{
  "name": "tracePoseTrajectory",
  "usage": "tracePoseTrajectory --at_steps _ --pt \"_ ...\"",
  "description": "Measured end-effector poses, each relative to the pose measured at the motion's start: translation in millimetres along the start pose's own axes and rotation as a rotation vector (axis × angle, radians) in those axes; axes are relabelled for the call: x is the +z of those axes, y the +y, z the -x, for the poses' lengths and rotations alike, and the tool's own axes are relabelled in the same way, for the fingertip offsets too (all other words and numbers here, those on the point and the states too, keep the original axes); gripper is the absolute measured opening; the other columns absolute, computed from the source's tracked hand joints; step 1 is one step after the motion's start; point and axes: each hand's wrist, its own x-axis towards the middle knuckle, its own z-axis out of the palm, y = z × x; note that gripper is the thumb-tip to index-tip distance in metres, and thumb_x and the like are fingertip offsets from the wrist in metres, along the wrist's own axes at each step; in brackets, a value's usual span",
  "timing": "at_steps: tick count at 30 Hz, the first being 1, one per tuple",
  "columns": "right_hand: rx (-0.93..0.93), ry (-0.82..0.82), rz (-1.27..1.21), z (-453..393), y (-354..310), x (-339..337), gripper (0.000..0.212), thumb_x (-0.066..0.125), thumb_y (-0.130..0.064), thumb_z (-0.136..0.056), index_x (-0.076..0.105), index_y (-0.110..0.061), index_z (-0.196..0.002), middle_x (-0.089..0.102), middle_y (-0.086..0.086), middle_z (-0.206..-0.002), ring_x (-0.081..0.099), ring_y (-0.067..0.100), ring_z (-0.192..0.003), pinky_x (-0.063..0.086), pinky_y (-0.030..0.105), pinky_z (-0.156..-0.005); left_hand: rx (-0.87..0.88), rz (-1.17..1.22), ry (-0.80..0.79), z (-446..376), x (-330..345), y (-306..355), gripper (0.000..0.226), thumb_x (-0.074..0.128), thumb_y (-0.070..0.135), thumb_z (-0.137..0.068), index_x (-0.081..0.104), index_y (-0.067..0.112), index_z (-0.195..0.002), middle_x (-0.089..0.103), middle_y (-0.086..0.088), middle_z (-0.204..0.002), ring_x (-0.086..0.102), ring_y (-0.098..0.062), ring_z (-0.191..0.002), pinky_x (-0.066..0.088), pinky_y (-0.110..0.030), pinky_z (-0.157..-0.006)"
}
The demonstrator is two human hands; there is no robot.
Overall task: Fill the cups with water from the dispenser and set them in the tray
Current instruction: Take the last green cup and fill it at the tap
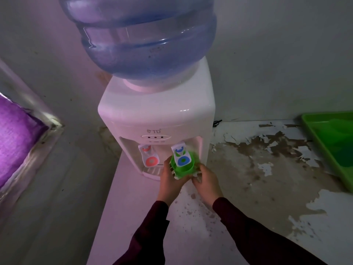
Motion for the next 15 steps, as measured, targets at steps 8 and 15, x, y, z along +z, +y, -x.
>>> tracePoseTrajectory --at_steps 8,15 --pt "-0.440 0.496 -0.027 -8 -64 -67 0.011 0.049 -0.014 -0.093 0.057 -0.010 -0.097 0.056 -0.002 -0.089 0.051 0.005 -0.077 0.045 0.014 -0.072 0.179 -0.310 0.314 25 -7 20 0.053 0.063 0.037 -0.085 0.045 0.019 -0.131 0.052 0.002 -0.120 0.054 -0.011 -0.101 0.051 -0.027 -0.079" --pt "-0.801 0.624 0.107 -53 -148 -98 0.022 0.046 -0.016 -0.094 0.062 -0.002 -0.095 0.059 0.010 -0.096 0.051 0.020 -0.093 0.044 0.029 -0.081 0.129 -0.626 0.342 4 -2 44 0.024 0.066 0.034 -0.084 0.069 0.013 -0.097 0.062 0.000 -0.092 0.056 -0.017 -0.082 0.044 -0.028 -0.065"
